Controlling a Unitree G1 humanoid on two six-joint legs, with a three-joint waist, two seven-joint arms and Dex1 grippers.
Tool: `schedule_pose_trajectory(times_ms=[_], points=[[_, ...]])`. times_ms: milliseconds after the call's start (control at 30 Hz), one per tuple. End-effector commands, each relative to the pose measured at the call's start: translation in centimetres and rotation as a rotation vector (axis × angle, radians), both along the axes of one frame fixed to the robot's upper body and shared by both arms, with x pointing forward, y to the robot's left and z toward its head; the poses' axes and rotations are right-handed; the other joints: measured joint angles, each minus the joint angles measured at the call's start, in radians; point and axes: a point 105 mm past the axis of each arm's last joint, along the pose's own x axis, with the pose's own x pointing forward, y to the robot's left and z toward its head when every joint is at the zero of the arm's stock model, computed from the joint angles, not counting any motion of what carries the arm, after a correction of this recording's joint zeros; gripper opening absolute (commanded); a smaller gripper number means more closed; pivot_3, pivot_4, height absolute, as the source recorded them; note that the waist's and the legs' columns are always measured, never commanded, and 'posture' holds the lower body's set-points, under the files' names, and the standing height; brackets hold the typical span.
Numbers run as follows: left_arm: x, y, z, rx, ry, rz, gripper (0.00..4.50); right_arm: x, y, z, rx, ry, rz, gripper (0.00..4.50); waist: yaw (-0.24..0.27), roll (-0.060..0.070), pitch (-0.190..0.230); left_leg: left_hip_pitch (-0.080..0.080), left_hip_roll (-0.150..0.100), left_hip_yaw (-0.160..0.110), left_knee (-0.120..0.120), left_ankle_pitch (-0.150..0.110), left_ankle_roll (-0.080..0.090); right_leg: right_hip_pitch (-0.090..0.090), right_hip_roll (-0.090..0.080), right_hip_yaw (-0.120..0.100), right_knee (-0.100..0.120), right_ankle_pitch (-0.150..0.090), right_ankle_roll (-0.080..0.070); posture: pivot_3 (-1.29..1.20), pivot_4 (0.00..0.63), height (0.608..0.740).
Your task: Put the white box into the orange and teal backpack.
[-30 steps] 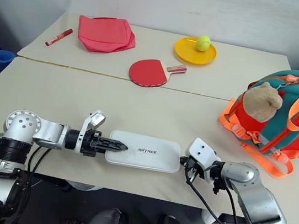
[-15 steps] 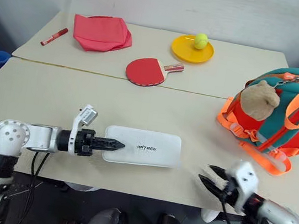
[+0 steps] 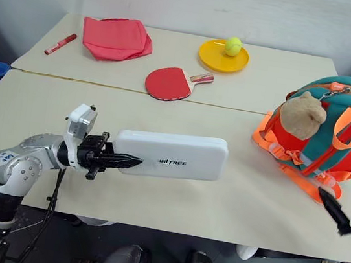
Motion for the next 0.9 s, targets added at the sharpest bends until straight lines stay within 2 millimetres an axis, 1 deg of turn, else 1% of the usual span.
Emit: schedule_pose_trajectory(times_ms=[33, 67, 167, 200, 233, 300, 400, 467, 533, 633, 667, 733, 800, 900], points=[[0.0, 0.4, 0.8, 0.0, -0.051, -0.013, 1.32, 2.2, 1.8, 0.7, 0.017, -0.016, 0.124, 4.42, -0.001, 0.0, 0.0, 0.001, 0.0, 0.0, 0.0, 0.0, 0.0, 0.0, 0.0, 0.0, 0.0, 0.0, 0.0, 0.0, 0.15, 0.74], [0.0, 0.4, 0.7, 0.001, -0.047, -0.011, 1.32, 2.9, 2.4, 0.9, 0.032, -0.019, 0.159, 4.42, -0.002, 0.0, 0.0, 0.001, 0.0, 0.0, 0.0, 0.0, 0.0, 0.001, 0.0, 0.0, 0.001, 0.0, 0.0, 0.0, 0.15, 0.74], [-0.1, 0.8, 0.3, 0.007, -0.017, -0.004, 1.32, 5.5, 3.9, 0.9, 0.049, -0.032, 0.217, 3.83, -0.009, 0.0, 0.001, 0.0, 0.0, -0.001, 0.001, 0.001, 0.0, 0.0, 0.0, -0.001, 0.002, 0.0, 0.0, 0.0, 0.15, 0.74], [-0.3, 0.8, 0.2, 0.007, -0.003, -0.007, 1.32, 6.4, 4.3, 1.1, 0.059, -0.035, 0.231, 3.45, -0.01, 0.001, 0.001, 0.0, 0.0, -0.001, 0.001, 0.001, 0.001, 0.0, 0.0, -0.001, 0.002, 0.0, 0.0, 0.0, 0.15, 0.74], [-0.3, 0.8, 0.1, 0.007, 0.006, -0.01, 1.32, 6.9, 4.5, 1.2, 0.067, -0.037, 0.239, 3.2, -0.01, 0.001, 0.001, 0.0, 0.0, -0.001, 0.002, 0.001, 0.001, 0.0, 0.0, -0.001, 0.003, 0.0, 0.0, 0.0, 0.15, 0.74], [-0.4, 1.0, 0.8, -0.035, 0.056, -0.003, 1.32, 8.0, 5.7, 1.5, 0.081, -0.052, 0.281, 2.52, -0.011, 0.001, 0.001, -0.001, 0.0, -0.001, 0.003, 0.001, 0.001, 0.0, 0.0, -0.001, 0.004, 0.0, 0.0, 0.0, 0.15, 0.74], [-0.2, 1.6, 1.4, -0.045, 0.074, 0.023, 1.32, 8.7, 7.2, 1.8, 0.08, -0.062, 0.338, 1.46, -0.011, 0.001, 0.001, -0.001, 0.0, -0.001, 0.004, 0.001, 0.001, 0.0, 0.0, -0.001, 0.007, 0.0, 0.0, 0.0, 0.15, 0.74], [0.1, 2.8, 1.6, -0.044, 0.07, 0.064, 1.32, 8.9, 9.0, 2.0, 0.096, -0.074, 0.403, 0.81, -0.011, 0.0, 0.002, -0.001, 0.0, -0.001, 0.004, 0.002, 0.001, 0.001, 0.0, -0.001, 0.007, 0.0, 0.001, 0.0, 0.15, 0.74], [0.6, 4.1, 1.7, -0.041, 0.05, 0.121, 1.32, 8.7, 11.5, 2.8, 0.177, -0.112, 0.492, 0.12, -0.012, 0.0, 0.002, -0.001, 0.0, -0.001, 0.004, 0.002, 0.001, 0.001, 0.0, -0.002, 0.007, 0.0, 0.001, 0.0, 0.15, 0.74], [1.6, 5.8, 2.0, -0.045, 0.04, 0.214, 1.32, 7.6, 16.3, 3.4, 0.225, -0.102, 0.664, 0.06, -0.017, 0.002, 0.003, -0.001, 0.001, -0.001, 0.004, 0.002, 0.0, 0.0, 0.0, -0.001, 0.008, 0.0, 0.001, 0.0, 0.15, 0.74], [1.7, 6.3, 2.1, -0.048, 0.04, 0.229, 1.32, 7.2, 17.4, 3.5, 0.234, -0.097, 0.703, 0.06, -0.018, 0.003, 0.003, -0.001, 0.001, -0.001, 0.004, 0.002, 0.0, 0.0, 0.0, -0.001, 0.008, 0.0, 0.001, 0.0, 0.15, 0.74], [2.1, 7.5, 2.7, -0.076, 0.041, 0.281, 1.32, 5.6, 20.0, 4.0, 0.269, -0.073, 0.828, 0.06, -0.017, 0.003, 0.003, -0.001, 0.001, -0.002, 0.004, 0.001, -0.001, 0.0, 0.001, -0.002, 0.008, 0.0, 0.0, 0.0, 0.15, 0.74], [2.2, 8.4, 3.0, -0.091, 0.047, 0.32, 1.32, 4.2, 21.7, 4.3, 0.289, -0.044, 0.921, 0.06, -0.016, 0.002, 0.003, -0.003, 0.001, -0.002, 0.004, 0.001, -0.001, -0.002, 0.0, -0.002, 0.008, 0.0, 0.0, 0.0, 0.15, 0.74], [2.0, 9.7, 2.6, -0.073, 0.07, 0.357, 1.32, 1.4, 24.2, 4.8, 0.329, 0.008, 1.066, 0.06, -0.014, 0.002, 0.004, -0.005, 0.001, -0.002, 0.004, 0.001, -0.001, -0.005, 0.0, -0.002, 0.008, 0.0, 0.0, 0.0, 0.15, 0.74]])
